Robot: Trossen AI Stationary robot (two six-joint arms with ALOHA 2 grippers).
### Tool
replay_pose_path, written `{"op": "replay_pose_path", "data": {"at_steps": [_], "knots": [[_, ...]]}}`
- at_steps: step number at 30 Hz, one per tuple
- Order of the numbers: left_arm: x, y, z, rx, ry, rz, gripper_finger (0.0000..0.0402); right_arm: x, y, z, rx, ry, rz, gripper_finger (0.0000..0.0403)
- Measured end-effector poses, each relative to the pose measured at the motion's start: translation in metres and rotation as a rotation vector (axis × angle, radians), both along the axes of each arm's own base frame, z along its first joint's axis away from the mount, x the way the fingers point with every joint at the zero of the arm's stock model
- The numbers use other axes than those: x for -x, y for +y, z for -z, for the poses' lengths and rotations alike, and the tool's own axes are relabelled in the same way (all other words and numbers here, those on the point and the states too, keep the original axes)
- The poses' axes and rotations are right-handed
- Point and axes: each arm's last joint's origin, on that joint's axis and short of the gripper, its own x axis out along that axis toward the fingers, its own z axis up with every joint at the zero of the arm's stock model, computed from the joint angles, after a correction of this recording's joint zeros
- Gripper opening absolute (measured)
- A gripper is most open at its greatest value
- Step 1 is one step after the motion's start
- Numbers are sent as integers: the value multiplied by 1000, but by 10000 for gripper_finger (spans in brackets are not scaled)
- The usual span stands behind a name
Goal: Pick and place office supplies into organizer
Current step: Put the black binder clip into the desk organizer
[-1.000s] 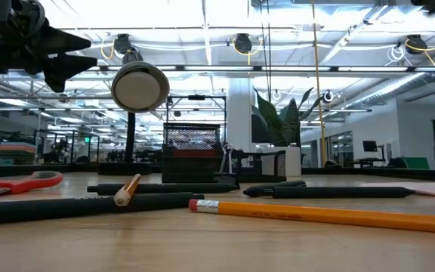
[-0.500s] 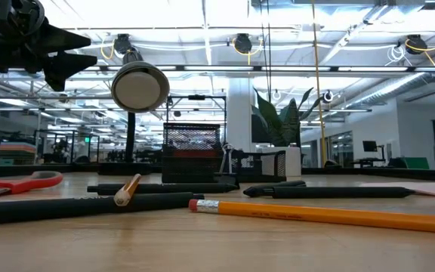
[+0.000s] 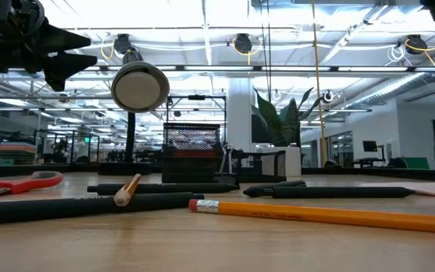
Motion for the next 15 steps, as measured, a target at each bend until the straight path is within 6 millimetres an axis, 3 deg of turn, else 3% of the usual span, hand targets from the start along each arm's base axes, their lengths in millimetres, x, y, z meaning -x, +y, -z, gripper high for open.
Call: {"op": "replay_pose_path", "data": {"at_steps": [5,15], "knots": [[0,0,0,0,0,0,225,-5,8,-1,-38,-82,-40,295],[0,0,0,1,-3,0,225,2,7,12,56,23,-6,295]]}}
